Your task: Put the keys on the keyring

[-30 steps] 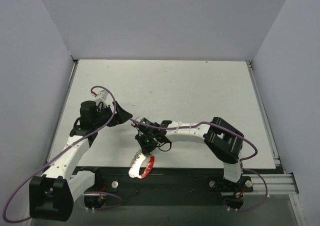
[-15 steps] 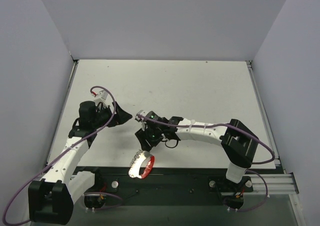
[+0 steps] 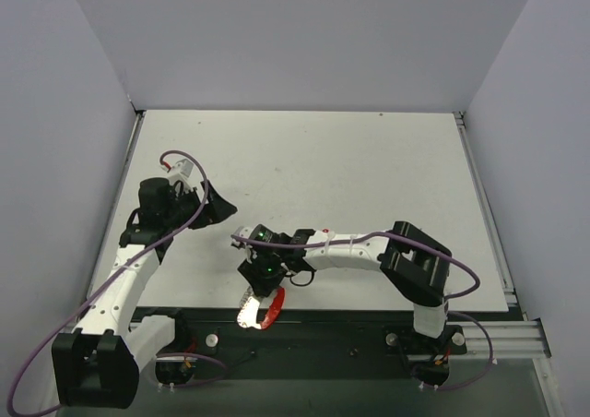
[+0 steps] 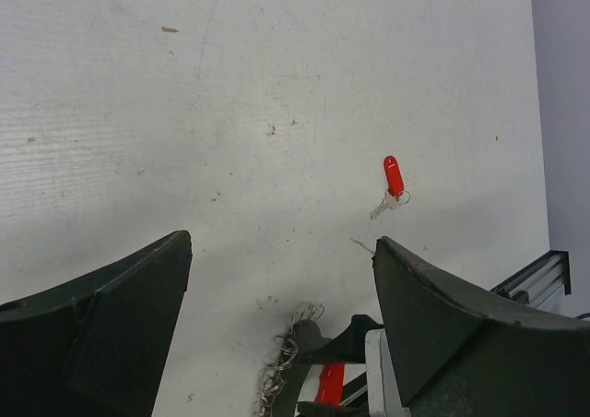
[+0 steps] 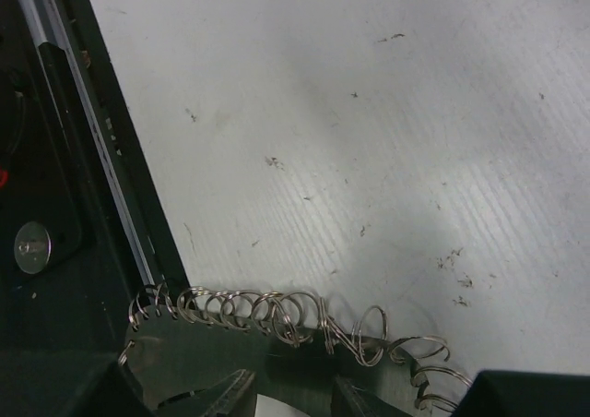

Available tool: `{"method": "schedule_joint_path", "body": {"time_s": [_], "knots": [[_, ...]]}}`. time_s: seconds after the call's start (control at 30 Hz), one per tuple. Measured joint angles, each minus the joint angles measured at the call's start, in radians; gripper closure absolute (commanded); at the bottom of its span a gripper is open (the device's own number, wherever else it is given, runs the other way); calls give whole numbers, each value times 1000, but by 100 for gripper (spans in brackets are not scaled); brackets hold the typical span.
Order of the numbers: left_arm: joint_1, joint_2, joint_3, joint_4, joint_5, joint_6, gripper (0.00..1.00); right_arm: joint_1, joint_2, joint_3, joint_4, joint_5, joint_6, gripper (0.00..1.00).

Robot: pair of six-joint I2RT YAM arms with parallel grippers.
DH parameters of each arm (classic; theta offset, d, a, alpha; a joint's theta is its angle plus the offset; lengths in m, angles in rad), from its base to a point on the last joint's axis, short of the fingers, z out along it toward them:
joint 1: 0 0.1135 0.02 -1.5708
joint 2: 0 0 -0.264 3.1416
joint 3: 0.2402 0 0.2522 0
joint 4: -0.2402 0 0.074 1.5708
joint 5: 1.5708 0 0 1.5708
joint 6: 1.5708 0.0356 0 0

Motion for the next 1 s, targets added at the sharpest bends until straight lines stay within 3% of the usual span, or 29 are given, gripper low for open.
{"method": "schedule_joint_path", "body": {"time_s": [0.7,0.73,0.93,1.0], "knots": [[0,0,0,-10,18,11,11,-1,89,100,-14,90,0,67],[0,0,0,-10,18,11,11,-1,93,105,-14,93,0,76],[0,-2,0,-10,21,11,11,-6,124,135,-2,95,8,100],[0,-3,0,-10,22,10,11,-10,130,143,8,94,13,100]]}}
